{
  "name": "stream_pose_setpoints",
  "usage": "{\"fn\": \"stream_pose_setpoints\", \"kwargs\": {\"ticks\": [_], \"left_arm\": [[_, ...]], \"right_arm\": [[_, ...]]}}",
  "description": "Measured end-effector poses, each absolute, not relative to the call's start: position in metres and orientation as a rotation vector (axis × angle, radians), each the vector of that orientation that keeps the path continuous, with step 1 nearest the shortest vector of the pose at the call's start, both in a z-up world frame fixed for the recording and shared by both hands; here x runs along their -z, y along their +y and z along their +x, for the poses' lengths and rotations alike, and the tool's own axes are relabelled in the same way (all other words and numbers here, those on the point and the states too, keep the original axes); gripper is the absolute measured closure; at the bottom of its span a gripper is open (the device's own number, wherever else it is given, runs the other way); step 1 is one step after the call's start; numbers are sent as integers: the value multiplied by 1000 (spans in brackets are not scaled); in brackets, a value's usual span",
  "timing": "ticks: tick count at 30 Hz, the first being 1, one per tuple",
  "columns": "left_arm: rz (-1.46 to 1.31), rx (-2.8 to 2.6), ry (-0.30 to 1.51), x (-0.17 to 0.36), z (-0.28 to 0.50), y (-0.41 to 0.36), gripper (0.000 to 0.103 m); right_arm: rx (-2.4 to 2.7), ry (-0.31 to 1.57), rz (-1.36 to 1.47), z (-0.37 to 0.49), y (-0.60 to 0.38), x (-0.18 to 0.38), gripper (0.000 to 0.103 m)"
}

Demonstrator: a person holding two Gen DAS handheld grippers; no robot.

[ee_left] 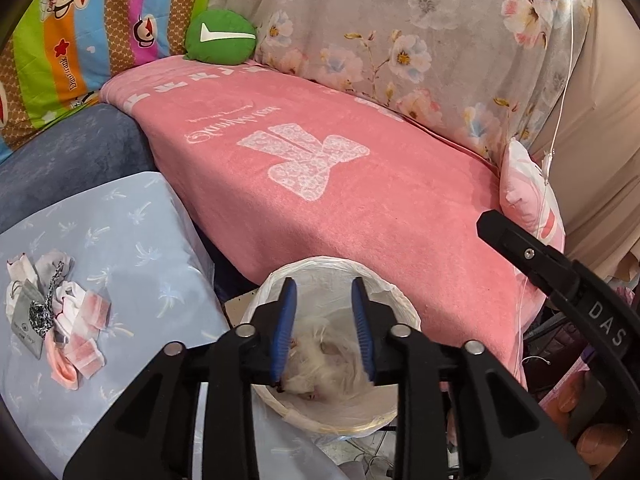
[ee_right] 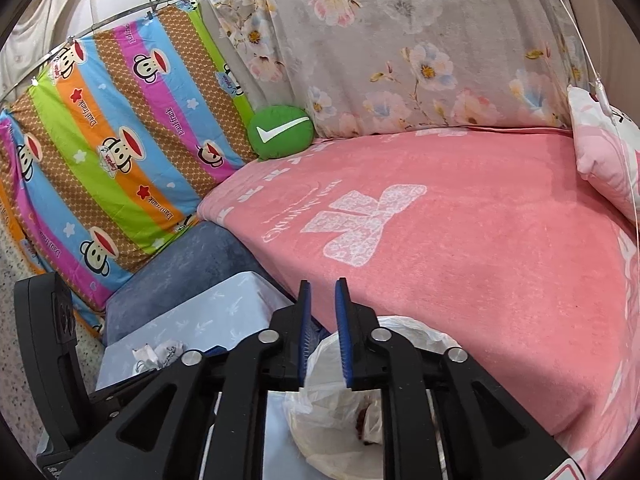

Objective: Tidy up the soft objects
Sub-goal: 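Open both grippers to drop the scrunchie and mesh into the bin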

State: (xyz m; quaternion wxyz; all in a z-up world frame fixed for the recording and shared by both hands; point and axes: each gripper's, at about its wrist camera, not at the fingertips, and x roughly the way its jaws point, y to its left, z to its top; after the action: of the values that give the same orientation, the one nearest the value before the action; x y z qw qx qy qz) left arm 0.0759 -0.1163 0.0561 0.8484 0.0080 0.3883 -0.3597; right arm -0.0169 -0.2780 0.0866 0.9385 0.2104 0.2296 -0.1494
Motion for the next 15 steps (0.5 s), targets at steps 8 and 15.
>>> {"fn": "stream_pose_setpoints", "kwargs": {"ticks": [8, 15], "left_arm": [[22, 713, 814, -53, 77, -111, 70], [17, 672, 811, -49, 79, -97, 70]], "right_arm": [[284, 500, 424, -15, -271, -76, 81], [250, 536, 414, -8, -255, -64, 80]]}}
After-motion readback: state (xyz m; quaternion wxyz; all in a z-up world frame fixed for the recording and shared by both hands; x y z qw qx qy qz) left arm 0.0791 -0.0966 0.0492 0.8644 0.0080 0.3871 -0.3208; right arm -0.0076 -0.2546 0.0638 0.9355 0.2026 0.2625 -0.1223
